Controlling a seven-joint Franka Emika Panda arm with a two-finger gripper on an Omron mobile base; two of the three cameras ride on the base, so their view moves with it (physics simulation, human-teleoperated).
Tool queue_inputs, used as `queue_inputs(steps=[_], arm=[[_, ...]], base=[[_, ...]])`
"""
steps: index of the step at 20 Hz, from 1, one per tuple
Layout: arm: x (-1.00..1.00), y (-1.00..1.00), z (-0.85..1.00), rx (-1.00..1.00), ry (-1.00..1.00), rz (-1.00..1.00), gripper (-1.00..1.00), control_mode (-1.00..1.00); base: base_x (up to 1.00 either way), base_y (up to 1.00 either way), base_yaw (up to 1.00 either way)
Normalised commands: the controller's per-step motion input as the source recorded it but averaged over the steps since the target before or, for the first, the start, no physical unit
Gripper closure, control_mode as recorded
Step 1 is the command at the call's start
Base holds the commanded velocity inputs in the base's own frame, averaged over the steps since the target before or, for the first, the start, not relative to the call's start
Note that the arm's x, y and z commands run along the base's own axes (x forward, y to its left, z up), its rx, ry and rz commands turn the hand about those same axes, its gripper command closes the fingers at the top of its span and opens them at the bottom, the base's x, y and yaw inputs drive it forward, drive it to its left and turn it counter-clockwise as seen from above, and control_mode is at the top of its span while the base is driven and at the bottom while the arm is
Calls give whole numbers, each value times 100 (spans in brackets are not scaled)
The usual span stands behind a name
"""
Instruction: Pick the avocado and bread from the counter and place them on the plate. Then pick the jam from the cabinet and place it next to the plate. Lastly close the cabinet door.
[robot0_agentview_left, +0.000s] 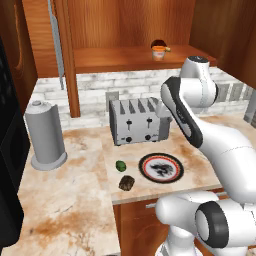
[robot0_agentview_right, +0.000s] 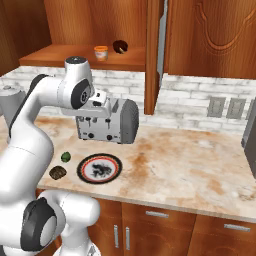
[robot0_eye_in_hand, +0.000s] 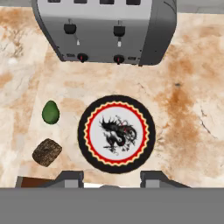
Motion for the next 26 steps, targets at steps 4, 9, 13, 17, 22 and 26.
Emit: queue_inputs(steps=[4, 9, 13, 17, 22, 26], arm=[[0, 18, -1, 0, 0, 0, -100, -100], [0, 31, -1, 0, 0, 0, -100, -100], [0, 33, 0, 0, 1, 0, -100, -100], [0, 36, -2, 0, 3, 0, -100, -100], [0, 40, -18, 0, 9, 0, -100, -100], [0, 45, -34, 0, 16, -1, -100, -100]], base=[[0, 0, 0], [0, 0, 0], [0, 0, 0], [0, 0, 0], [0, 0, 0], [0, 0, 0]])
